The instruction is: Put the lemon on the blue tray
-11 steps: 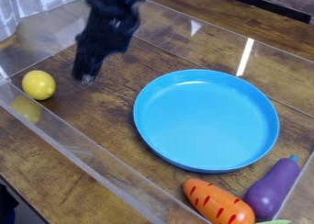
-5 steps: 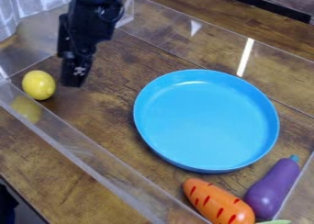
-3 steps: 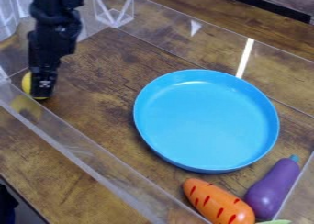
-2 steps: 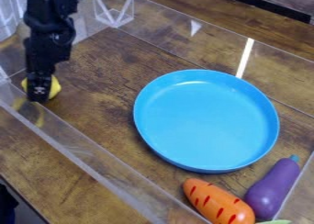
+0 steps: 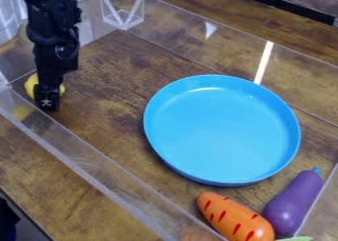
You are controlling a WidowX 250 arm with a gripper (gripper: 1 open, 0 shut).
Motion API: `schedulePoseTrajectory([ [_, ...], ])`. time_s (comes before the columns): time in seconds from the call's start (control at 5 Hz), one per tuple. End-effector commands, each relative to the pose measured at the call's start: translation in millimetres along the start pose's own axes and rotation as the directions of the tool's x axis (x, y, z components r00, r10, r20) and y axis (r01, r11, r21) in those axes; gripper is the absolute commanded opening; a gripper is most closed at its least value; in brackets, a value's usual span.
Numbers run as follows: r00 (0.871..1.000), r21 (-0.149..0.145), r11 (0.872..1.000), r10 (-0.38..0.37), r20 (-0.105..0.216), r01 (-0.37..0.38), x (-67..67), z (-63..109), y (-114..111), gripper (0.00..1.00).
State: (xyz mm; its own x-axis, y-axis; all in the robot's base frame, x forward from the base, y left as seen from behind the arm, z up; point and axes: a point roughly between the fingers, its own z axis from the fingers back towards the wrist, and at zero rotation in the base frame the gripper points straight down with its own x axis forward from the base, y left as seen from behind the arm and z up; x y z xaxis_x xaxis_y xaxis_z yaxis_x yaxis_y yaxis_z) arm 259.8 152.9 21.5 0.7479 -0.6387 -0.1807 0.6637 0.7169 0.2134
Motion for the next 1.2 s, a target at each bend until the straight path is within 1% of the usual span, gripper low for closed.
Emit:
schedulePoseTrajectory([
  [0.0, 0.998, -0.020, 0.998, 0.058, -0.011, -0.058, -22.8, -8.2, -0.4, 1.00],
  [0.4, 0.988, -0.041, 0.988, 0.151, -0.014, -0.152, -10.9, -7.6, -14.8, 1.00],
  [1.0, 0.981, -0.071, 0.979, 0.191, 0.004, -0.191, -35.7, -9.4, 16.6, 1.00],
])
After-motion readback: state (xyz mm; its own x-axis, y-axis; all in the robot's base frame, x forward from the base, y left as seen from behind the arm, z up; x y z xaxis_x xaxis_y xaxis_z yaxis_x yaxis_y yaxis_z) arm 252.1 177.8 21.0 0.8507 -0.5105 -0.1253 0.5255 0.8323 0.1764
